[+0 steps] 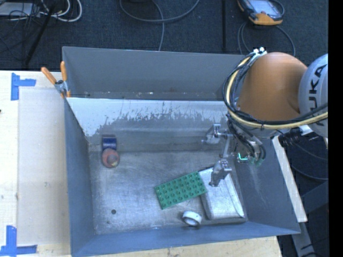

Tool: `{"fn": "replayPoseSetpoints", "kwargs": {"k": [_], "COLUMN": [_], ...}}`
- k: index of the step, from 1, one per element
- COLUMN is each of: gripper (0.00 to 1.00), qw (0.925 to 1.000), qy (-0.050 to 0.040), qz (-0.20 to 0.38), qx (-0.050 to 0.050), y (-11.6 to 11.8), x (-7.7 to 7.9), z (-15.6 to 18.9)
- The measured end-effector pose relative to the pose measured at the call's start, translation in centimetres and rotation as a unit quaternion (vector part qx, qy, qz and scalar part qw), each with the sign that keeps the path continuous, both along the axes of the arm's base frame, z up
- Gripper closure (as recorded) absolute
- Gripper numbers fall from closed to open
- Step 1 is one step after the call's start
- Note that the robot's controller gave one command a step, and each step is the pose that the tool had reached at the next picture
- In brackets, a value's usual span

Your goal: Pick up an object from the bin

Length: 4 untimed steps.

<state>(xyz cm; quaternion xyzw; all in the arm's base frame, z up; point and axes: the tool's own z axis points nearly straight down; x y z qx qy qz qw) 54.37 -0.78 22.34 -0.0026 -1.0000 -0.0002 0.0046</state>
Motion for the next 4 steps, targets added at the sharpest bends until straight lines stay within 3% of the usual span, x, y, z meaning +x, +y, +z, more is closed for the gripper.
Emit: {"fn": "replayPoseSetpoints", "kwargs": {"k": [1,2,3,4], "gripper": [0.00,1.00,0.00,0.00], "qw": [0.9988,0.9989,0.9989,0.9976], "qy": [-0.0012,-0.0033,-0.0033,-0.0097], "qz": [0.050,0.048,0.048,0.069], "qx": [0.001,0.000,0.000,0.002], "y": [8.5,8.2,8.2,6.4], "x": [-4.5,-4.3,-4.3,-3.3], "z": [-12.7,-12.4,-12.4,-15.1]}}
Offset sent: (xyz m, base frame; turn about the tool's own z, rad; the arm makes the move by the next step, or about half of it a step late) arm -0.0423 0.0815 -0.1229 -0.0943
